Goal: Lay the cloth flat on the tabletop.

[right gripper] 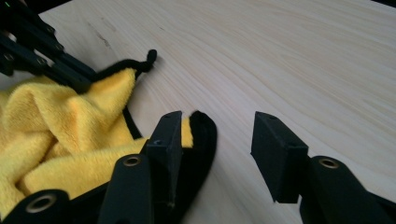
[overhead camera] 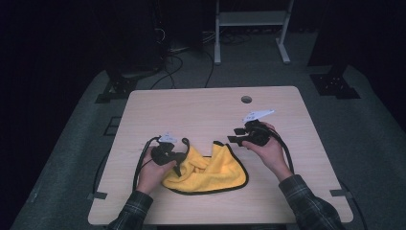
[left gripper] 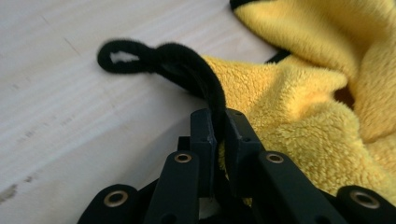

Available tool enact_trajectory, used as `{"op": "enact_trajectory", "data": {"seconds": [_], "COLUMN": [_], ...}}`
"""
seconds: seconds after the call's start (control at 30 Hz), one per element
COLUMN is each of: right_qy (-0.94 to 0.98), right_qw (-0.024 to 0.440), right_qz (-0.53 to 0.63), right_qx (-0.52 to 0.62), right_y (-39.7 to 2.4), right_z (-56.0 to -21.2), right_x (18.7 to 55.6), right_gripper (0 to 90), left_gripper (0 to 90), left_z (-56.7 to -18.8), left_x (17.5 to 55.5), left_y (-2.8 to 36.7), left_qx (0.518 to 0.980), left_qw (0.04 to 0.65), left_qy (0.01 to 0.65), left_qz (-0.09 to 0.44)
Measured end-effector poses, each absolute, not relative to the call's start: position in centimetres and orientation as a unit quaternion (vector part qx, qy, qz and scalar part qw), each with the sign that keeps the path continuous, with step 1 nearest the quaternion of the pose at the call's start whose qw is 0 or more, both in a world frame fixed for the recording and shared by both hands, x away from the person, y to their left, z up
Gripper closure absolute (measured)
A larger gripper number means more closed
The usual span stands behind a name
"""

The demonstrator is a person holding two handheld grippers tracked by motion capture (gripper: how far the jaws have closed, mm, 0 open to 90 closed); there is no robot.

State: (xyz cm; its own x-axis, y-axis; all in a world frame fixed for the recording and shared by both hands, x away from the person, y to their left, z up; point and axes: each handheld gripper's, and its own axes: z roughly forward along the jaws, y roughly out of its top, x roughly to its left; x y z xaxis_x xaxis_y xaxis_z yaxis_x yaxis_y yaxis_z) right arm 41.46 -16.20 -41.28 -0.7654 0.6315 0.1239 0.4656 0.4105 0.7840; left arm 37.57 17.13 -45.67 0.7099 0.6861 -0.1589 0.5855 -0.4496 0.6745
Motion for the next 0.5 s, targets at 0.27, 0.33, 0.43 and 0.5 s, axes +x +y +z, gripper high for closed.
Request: {"op": "enact_trajectory", "data": {"seconds": [0.27,0.33,0.43,0.5], "right_qy": [0.856,0.86,0.87,0.875], "right_qw": [0.064,0.062,0.054,0.049], "right_qz": [0.409,0.403,0.382,0.37], "right_qx": [0.311,0.308,0.307,0.31], "right_y": [-12.5,-12.1,-11.0,-10.4], "right_z": [-42.2,-42.4,-43.1,-43.6], "right_x": [43.3,43.6,44.4,44.9], "right_gripper": [57.0,57.8,60.2,60.9], "left_gripper": [81.1,81.1,81.1,81.2], "left_z": [-46.4,-46.4,-46.4,-46.5], "left_x": [37.5,37.6,37.7,37.6], "left_y": [16.3,16.4,16.6,16.6], "left_qx": [0.863,0.863,0.861,0.86], "left_qw": [0.343,0.344,0.347,0.348], "left_qy": [0.366,0.364,0.367,0.369], "left_qz": [0.065,0.062,0.057,0.056]}}
